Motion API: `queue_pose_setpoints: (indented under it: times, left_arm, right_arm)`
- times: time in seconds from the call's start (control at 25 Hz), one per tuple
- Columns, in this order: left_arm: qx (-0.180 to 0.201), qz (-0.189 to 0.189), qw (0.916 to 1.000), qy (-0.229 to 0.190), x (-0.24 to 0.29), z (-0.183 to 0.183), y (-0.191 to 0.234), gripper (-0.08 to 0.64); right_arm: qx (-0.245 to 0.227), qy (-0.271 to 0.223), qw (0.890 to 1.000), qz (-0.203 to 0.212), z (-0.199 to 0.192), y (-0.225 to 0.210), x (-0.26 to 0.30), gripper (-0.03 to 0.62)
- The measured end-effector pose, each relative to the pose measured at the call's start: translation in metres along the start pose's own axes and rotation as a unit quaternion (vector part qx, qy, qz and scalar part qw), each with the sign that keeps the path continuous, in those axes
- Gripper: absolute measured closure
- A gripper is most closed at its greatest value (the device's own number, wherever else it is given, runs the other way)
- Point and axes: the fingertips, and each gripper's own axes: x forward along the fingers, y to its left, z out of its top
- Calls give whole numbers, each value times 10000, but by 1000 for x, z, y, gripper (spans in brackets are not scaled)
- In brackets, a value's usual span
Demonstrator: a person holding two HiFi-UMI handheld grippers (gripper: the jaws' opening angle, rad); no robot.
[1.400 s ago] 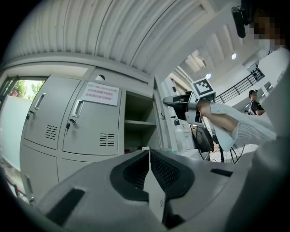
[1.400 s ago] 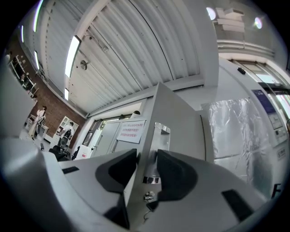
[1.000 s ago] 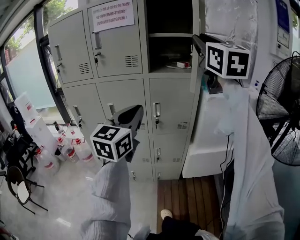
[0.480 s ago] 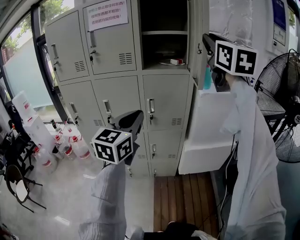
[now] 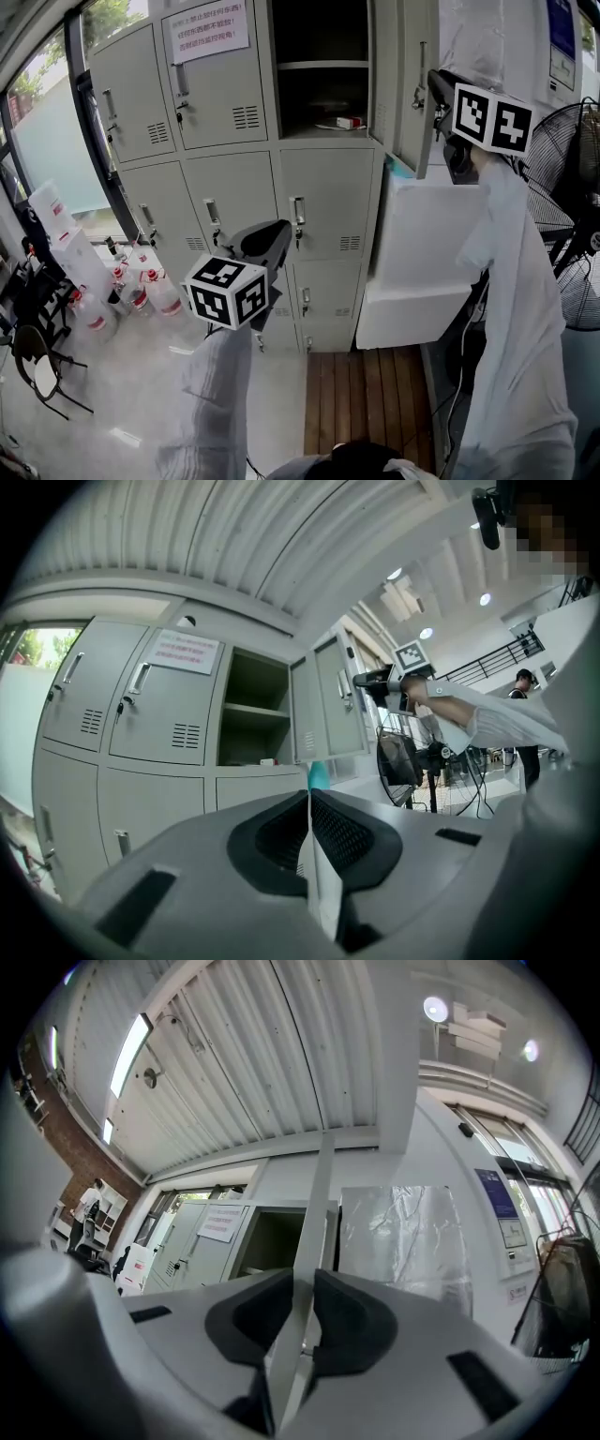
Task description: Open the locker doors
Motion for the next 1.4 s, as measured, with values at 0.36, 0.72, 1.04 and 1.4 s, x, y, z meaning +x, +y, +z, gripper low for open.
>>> queue_pose_setpoints:
  times: [0.36, 0.72, 1.04, 1.4]
  left_arm:
    - [-69, 81, 9999, 24, 11, -6, -6, 545]
    - [-129, 150, 9998, 86, 7, -14, -6, 545]
    - [-173, 175, 9997, 82, -7, -19, -5, 545]
    - [-382, 192, 9991, 35, -42, -35, -12, 545]
  right_arm:
    - [129, -6, 9989, -457, -11, -42, -3, 592]
    - [305, 10, 9988, -371, -14, -43, -4, 592]
    - [82, 162, 9986, -498, -26, -37, -19, 592]
    - [337, 60, 9988, 363, -58, 27, -78, 592]
